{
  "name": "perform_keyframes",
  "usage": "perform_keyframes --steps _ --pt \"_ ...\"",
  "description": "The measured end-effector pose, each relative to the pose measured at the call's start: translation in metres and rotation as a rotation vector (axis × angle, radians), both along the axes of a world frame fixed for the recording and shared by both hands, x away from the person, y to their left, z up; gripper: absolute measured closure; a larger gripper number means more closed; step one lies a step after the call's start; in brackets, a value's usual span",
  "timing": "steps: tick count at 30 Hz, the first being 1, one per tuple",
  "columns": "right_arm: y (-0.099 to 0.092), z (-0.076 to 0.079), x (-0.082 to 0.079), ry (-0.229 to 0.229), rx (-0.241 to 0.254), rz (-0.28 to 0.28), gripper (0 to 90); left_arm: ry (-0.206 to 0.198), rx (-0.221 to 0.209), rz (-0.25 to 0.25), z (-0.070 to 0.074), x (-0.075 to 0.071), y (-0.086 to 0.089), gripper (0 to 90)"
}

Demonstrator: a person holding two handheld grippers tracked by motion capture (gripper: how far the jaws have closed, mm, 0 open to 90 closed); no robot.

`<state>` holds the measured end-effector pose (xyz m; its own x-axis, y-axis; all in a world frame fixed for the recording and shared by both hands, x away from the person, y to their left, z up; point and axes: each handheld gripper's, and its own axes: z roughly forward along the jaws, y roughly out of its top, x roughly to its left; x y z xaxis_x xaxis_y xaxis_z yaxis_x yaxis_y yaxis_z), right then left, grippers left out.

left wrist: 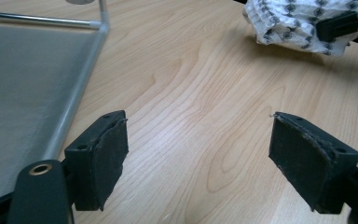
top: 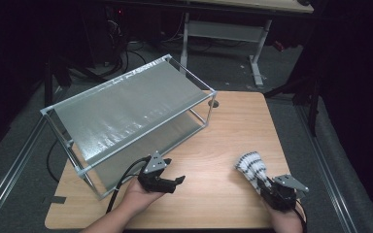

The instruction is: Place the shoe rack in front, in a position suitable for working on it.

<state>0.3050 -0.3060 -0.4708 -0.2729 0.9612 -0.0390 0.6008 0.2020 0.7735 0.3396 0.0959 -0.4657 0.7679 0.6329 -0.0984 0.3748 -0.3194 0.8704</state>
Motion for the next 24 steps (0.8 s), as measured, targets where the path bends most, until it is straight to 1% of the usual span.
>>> perform_keyframes --steps 2,6,9,11,13,16,17,20,21,23,24 --pt "-0.006 -0.004 0.0 0.018 -0.004 -0.024 70.1 -0.001 -0.002 -0.007 0.0 0.0 -0.002 20.5" --pt "-0.012 -0.011 0.0 0.047 -0.014 -0.049 68.6 0.0 -0.002 -0.015 0.0 0.001 -0.006 20.5" --pt "-0.015 -0.015 0.001 0.08 -0.012 -0.063 66.8 0.001 0.001 -0.019 -0.001 0.002 -0.007 20.5" --pt "-0.016 -0.018 0.002 0.093 -0.013 -0.069 61.3 0.0 0.001 -0.019 -0.001 0.002 -0.008 20.5" --pt "-0.016 -0.018 0.002 0.095 0.001 -0.063 51.5 0.002 0.004 -0.019 -0.001 0.002 -0.008 20.5" --pt "-0.012 -0.011 0.002 0.063 0.023 -0.049 39.0 0.0 0.014 -0.019 -0.001 0.0 -0.007 20.5" --pt "-0.01 -0.007 0.001 0.047 0.024 -0.046 37.3 -0.003 0.021 -0.02 -0.002 -0.001 -0.006 20.5" --pt "0.0 0.007 0.0 -0.021 0.022 -0.027 33.9 -0.008 0.029 -0.016 -0.001 -0.003 -0.001 20.5" --pt "0.004 0.011 0.0 -0.039 0.021 -0.019 33.5 -0.009 0.024 -0.01 -0.001 -0.004 0.0 20.5" --pt "0.012 0.016 -0.001 -0.067 0.023 0.01 33.4 -0.012 0.021 0.0 0.0 -0.006 0.004 20.5" --pt "0.017 0.017 -0.001 -0.072 0.027 0.026 33.4 -0.014 0.021 0.006 -0.001 -0.007 0.006 20.5"
